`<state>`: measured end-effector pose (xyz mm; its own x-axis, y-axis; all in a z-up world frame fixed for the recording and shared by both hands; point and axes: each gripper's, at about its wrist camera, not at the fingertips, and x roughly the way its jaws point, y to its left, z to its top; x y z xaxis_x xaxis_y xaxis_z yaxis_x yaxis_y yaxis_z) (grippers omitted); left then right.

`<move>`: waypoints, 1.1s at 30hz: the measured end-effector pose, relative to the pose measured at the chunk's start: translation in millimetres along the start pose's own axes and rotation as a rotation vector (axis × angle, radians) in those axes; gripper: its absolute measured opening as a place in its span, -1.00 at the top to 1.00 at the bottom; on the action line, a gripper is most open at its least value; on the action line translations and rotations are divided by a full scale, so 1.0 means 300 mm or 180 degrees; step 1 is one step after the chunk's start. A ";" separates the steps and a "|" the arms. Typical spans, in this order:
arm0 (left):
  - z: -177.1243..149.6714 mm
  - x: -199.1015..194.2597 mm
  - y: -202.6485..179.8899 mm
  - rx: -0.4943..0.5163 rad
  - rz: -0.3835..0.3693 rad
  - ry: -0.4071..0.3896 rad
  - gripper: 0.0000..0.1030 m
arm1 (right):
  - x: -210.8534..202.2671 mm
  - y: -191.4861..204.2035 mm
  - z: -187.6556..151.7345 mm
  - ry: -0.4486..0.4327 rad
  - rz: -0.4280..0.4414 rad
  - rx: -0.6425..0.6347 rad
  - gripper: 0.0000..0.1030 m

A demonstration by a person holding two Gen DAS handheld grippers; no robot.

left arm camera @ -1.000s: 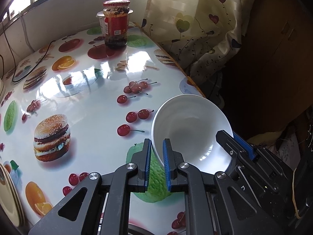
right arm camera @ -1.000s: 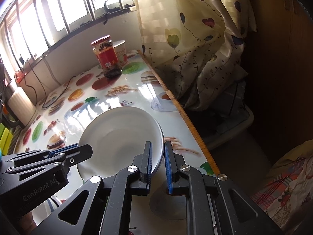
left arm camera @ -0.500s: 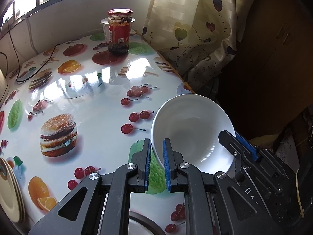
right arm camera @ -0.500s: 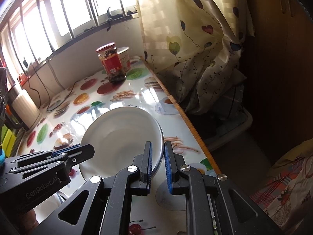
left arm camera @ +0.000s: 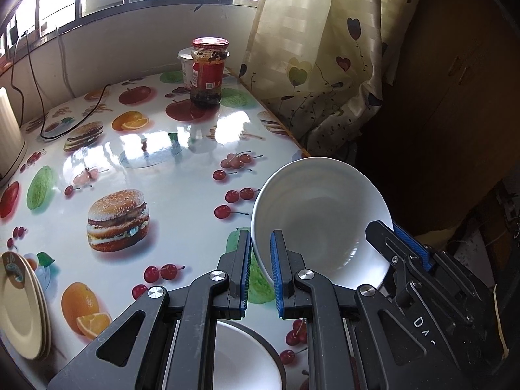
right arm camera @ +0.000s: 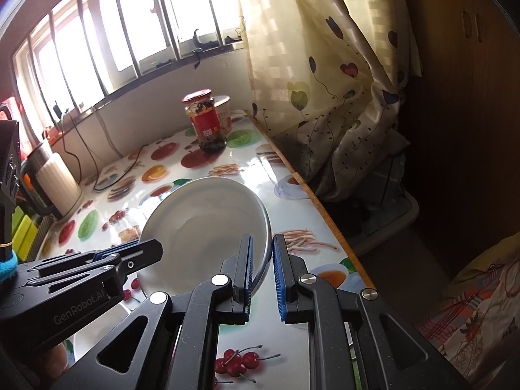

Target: Organize plates and bowls

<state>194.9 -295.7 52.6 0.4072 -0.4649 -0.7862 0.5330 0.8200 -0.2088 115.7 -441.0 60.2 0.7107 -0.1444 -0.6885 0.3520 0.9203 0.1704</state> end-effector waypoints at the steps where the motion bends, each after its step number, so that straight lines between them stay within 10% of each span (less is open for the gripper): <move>1: -0.003 -0.010 0.005 0.0002 -0.0004 -0.0015 0.76 | -0.009 0.006 -0.001 -0.0007 0.0001 -0.0005 0.75; 33: -0.149 -0.256 0.156 -0.0191 0.0015 -0.0303 0.75 | -0.216 0.223 -0.095 -0.0212 0.0181 -0.0234 0.75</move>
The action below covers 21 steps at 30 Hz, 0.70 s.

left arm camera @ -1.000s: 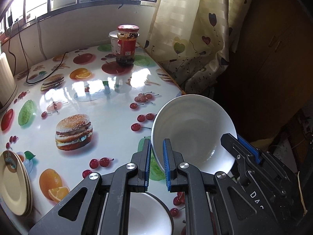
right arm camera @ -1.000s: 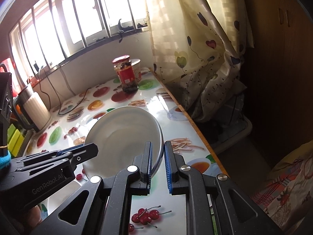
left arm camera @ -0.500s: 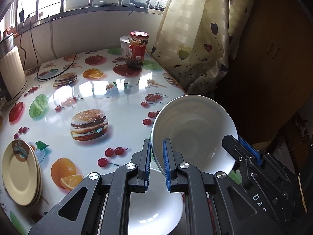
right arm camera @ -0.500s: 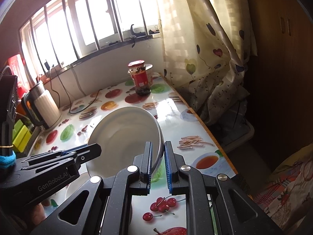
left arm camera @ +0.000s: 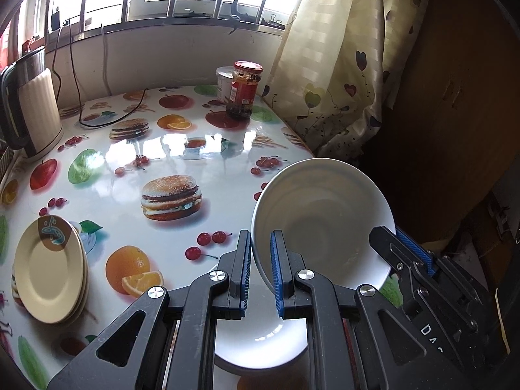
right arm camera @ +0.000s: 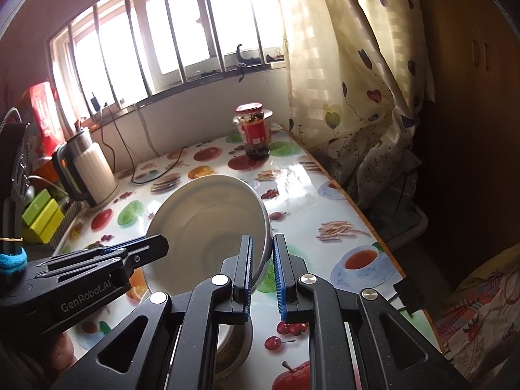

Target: Organize plates and bowls

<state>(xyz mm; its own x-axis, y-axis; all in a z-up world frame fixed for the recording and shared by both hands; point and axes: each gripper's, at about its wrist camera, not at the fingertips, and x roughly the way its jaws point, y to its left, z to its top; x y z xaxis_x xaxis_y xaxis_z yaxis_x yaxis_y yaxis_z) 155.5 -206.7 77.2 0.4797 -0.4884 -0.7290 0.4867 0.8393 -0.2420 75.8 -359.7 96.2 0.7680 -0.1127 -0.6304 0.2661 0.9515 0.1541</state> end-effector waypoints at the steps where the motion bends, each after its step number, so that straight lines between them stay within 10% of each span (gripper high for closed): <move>1: -0.005 -0.005 0.007 -0.0011 0.0004 0.0001 0.75 | -0.005 0.007 -0.003 -0.0002 0.0008 -0.0011 0.75; 21: -0.120 -0.039 0.124 -0.0224 0.0112 0.0100 0.75 | -0.002 0.118 -0.104 0.0185 0.0148 -0.0114 0.75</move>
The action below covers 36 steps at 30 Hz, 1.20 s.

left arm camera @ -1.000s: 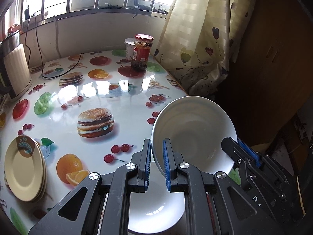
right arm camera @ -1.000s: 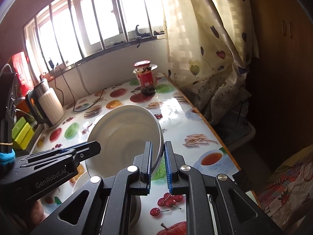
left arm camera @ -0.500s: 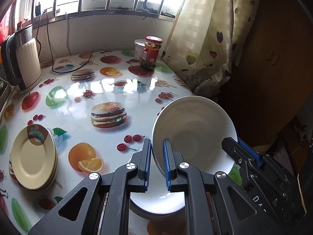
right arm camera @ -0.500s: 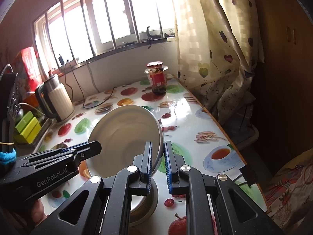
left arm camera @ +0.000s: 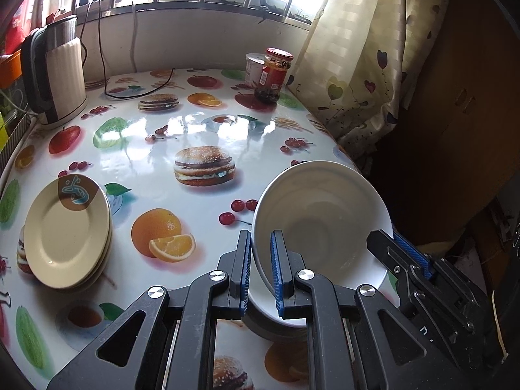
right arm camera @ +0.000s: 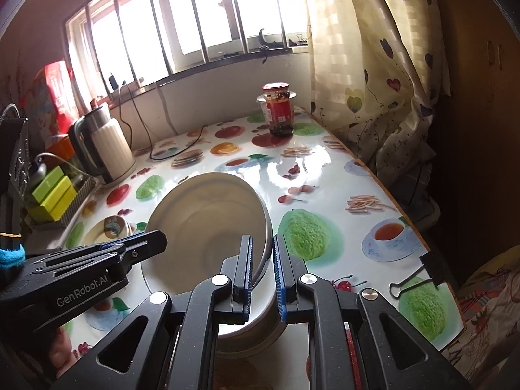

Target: Organize plates and bowls

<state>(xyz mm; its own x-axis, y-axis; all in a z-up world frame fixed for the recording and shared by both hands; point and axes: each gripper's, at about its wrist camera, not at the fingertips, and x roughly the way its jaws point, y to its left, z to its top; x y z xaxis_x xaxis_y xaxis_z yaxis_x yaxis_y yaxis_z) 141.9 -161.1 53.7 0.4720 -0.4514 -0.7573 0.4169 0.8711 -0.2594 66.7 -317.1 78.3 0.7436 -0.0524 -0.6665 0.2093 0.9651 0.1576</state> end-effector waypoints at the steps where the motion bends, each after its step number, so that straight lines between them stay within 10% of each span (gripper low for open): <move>1: -0.003 0.001 0.004 -0.0002 0.0006 0.0006 0.75 | 0.003 0.003 -0.005 0.0010 0.0008 -0.0005 0.75; 36: -0.034 0.055 0.019 -0.0041 0.0032 0.0208 0.76 | 0.061 -0.009 -0.057 0.0241 0.0035 0.0055 0.75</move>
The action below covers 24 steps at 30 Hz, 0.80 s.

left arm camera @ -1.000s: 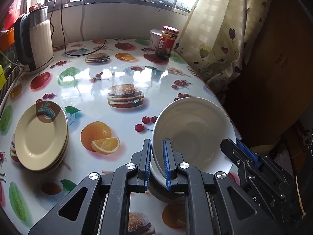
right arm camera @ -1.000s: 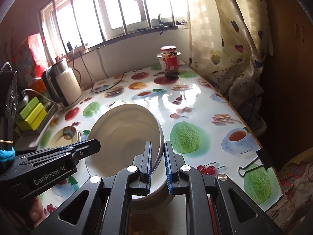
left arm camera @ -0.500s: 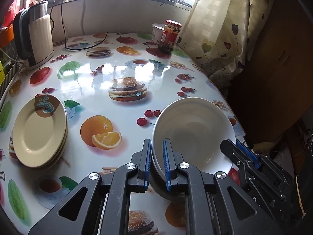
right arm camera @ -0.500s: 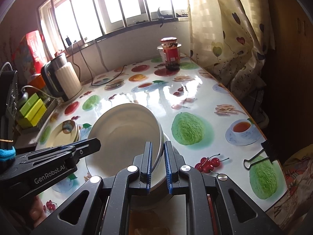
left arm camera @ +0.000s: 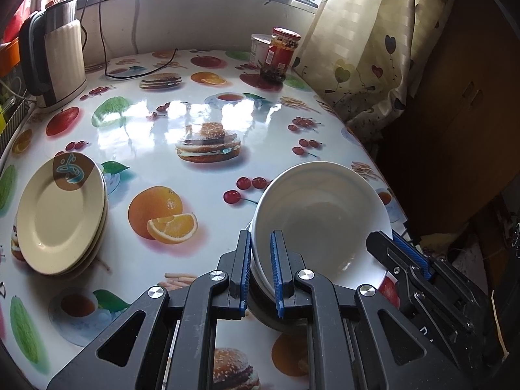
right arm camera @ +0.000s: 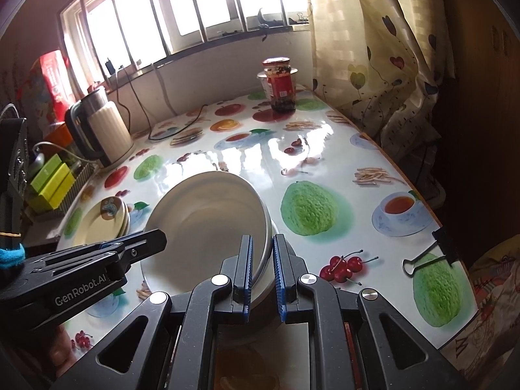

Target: Organize plates and bowls

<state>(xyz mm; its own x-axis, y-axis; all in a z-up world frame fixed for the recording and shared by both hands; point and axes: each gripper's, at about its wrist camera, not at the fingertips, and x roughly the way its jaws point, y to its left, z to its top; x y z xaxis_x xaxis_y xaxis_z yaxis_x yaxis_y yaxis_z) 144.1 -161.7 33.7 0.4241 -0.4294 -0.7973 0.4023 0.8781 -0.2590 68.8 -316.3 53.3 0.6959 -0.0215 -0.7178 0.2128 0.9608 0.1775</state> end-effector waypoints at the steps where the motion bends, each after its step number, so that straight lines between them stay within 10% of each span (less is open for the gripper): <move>1: -0.001 0.001 0.001 -0.0004 -0.0002 0.0005 0.76 | 0.000 -0.003 -0.001 0.0005 0.0003 0.0008 0.75; 24: -0.006 0.004 0.007 -0.0043 -0.0027 0.0018 0.75 | 0.022 -0.006 -0.025 0.0075 -0.0021 0.0056 0.70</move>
<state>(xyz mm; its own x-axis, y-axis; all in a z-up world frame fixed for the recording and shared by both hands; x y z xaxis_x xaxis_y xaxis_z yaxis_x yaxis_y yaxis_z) 144.1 -160.0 31.2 0.4161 -0.4358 -0.7981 0.3948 0.8772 -0.2732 68.0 -316.3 43.1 0.6782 -0.0211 -0.7346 0.2295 0.9557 0.1844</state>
